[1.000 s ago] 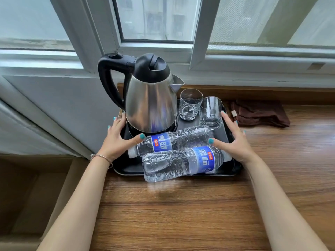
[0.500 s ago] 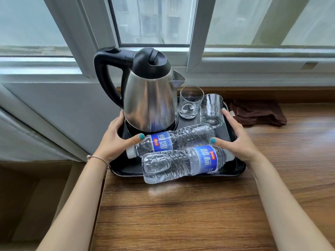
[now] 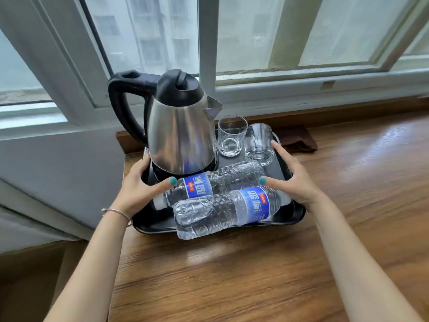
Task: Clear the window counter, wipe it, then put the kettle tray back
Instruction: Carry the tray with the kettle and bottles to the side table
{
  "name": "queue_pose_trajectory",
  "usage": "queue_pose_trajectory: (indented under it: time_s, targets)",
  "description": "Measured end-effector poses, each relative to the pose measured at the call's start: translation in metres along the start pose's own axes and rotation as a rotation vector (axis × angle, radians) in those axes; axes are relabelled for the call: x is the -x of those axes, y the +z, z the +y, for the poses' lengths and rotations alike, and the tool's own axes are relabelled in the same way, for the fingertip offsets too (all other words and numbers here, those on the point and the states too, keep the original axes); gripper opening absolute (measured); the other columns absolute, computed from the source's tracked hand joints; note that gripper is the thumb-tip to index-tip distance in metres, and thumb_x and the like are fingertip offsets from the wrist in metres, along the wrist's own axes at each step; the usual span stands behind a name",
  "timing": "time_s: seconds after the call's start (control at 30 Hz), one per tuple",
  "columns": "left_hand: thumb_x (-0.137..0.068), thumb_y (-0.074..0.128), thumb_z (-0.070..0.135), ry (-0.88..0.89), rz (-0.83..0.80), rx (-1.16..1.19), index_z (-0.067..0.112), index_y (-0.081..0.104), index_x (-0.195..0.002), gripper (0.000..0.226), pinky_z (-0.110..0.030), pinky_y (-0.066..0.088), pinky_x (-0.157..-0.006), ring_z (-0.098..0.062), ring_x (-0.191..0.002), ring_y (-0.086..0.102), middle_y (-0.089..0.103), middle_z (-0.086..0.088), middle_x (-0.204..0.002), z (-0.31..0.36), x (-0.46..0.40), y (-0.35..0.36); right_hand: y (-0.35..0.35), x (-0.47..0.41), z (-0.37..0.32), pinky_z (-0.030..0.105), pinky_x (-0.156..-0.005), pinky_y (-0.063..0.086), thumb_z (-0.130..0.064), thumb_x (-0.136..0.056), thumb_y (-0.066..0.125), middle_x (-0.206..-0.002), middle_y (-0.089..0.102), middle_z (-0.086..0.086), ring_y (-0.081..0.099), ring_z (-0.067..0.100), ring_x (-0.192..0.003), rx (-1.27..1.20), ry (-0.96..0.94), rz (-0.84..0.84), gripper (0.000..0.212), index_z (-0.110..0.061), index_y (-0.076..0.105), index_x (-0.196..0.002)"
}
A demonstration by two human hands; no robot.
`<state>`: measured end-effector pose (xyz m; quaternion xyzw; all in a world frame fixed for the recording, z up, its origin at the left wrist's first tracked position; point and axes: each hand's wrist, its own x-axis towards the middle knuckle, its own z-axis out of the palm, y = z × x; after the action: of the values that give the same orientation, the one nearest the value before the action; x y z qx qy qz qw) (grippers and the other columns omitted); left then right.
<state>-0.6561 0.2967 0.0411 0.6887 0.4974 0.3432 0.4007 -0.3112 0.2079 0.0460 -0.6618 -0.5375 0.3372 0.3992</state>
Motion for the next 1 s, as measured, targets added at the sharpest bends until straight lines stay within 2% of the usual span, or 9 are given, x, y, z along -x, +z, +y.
queue_pose_trajectory:
  time_s: [0.13, 0.27, 0.37, 0.5, 0.6, 0.73, 0.9, 0.93, 1.0]
  targets:
    - [-0.055, 0.074, 0.054, 0.047, -0.040, -0.007, 0.042, 0.029, -0.136, 0.094, 0.008, 0.019, -0.091, 0.013, -0.127, 0.028, 0.032, 0.028, -0.139, 0.022, -0.002, 0.014, -0.016, 0.014, 0.004, 0.030, -0.109, 0.026, -0.030, -0.070, 0.085, -0.144, 0.033, -0.011, 0.030, 0.005, -0.132, -0.012, 0.022, 0.059, 0.092, -0.054, 0.033, -0.143]
    - [-0.048, 0.066, 0.062, 0.096, -0.076, -0.017, 0.051, 0.029, -0.121, 0.083, 0.012, 0.019, -0.080, 0.026, -0.109, 0.030, 0.030, 0.051, -0.114, 0.045, -0.005, 0.031, -0.034, 0.030, 0.011, 0.029, -0.105, 0.025, -0.031, -0.071, 0.084, -0.144, 0.030, -0.012, 0.027, 0.003, -0.129, -0.019, 0.045, 0.097, 0.092, -0.054, 0.032, -0.143]
    - [-0.058, 0.073, 0.046, 0.129, -0.139, -0.040, 0.054, 0.032, -0.113, 0.069, 0.012, 0.020, -0.078, 0.039, -0.098, 0.033, 0.037, 0.065, -0.095, 0.056, -0.010, 0.047, -0.049, 0.044, 0.021, 0.031, -0.109, 0.026, -0.034, -0.068, 0.085, -0.144, 0.030, -0.013, 0.027, 0.004, -0.131, -0.053, 0.072, 0.140, 0.093, -0.054, 0.033, -0.142]
    - [-0.068, 0.079, 0.042, 0.172, -0.165, -0.026, 0.042, 0.028, -0.128, 0.079, 0.013, 0.020, -0.078, 0.031, -0.101, 0.035, 0.034, 0.048, -0.113, 0.071, -0.017, 0.081, -0.083, 0.059, 0.036, 0.044, -0.114, 0.031, -0.049, -0.059, 0.086, -0.151, 0.031, -0.011, 0.031, 0.012, -0.137, -0.083, 0.105, 0.170, 0.095, -0.062, 0.035, -0.137]
    - [-0.080, 0.075, 0.011, 0.182, -0.201, -0.028, 0.037, 0.027, -0.126, 0.072, 0.013, 0.019, -0.074, 0.044, -0.087, 0.030, 0.033, 0.046, -0.108, 0.085, -0.017, 0.113, -0.112, 0.075, 0.049, 0.045, -0.114, 0.031, -0.052, -0.057, 0.087, -0.151, 0.031, -0.010, 0.032, 0.015, -0.138, -0.081, 0.118, 0.195, 0.094, -0.065, 0.035, -0.135]
    - [-0.068, 0.075, 0.034, 0.208, -0.269, -0.044, 0.052, 0.030, -0.115, 0.067, 0.012, 0.021, -0.077, 0.043, -0.094, 0.030, 0.035, 0.067, -0.092, 0.112, -0.015, 0.156, -0.154, 0.099, 0.066, 0.035, -0.110, 0.030, -0.046, -0.060, 0.083, -0.150, 0.034, -0.011, 0.031, 0.010, -0.136, -0.052, 0.128, 0.258, 0.094, -0.058, 0.035, -0.140]
    - [-0.065, 0.077, 0.045, 0.258, -0.327, 0.026, 0.042, 0.030, -0.132, 0.082, 0.008, 0.023, -0.085, 0.037, -0.104, 0.033, 0.038, 0.046, -0.117, 0.144, -0.015, 0.223, -0.213, 0.128, 0.088, 0.004, -0.094, 0.031, -0.032, -0.067, 0.082, -0.144, 0.041, -0.015, 0.035, 0.002, -0.133, -0.050, 0.098, 0.335, 0.092, -0.039, 0.037, -0.146]
    - [-0.061, 0.074, 0.051, 0.271, -0.338, 0.032, 0.040, 0.029, -0.136, 0.088, 0.006, 0.021, -0.089, 0.035, -0.110, 0.031, 0.037, 0.041, -0.121, 0.152, -0.015, 0.237, -0.227, 0.133, 0.094, 0.002, -0.092, 0.032, -0.028, -0.069, 0.083, -0.144, 0.041, -0.015, 0.036, 0.002, -0.132, -0.055, 0.099, 0.348, 0.091, -0.038, 0.037, -0.147]
    - [-0.056, 0.072, 0.056, 0.271, -0.379, 0.065, 0.035, 0.030, -0.141, 0.096, 0.006, 0.021, -0.091, 0.035, -0.111, 0.030, 0.038, 0.039, -0.124, 0.162, -0.018, 0.266, -0.256, 0.146, 0.107, 0.015, -0.103, 0.032, -0.032, -0.067, 0.087, -0.148, 0.039, -0.013, 0.035, 0.005, -0.136, -0.059, 0.109, 0.371, 0.093, -0.043, 0.038, -0.145]
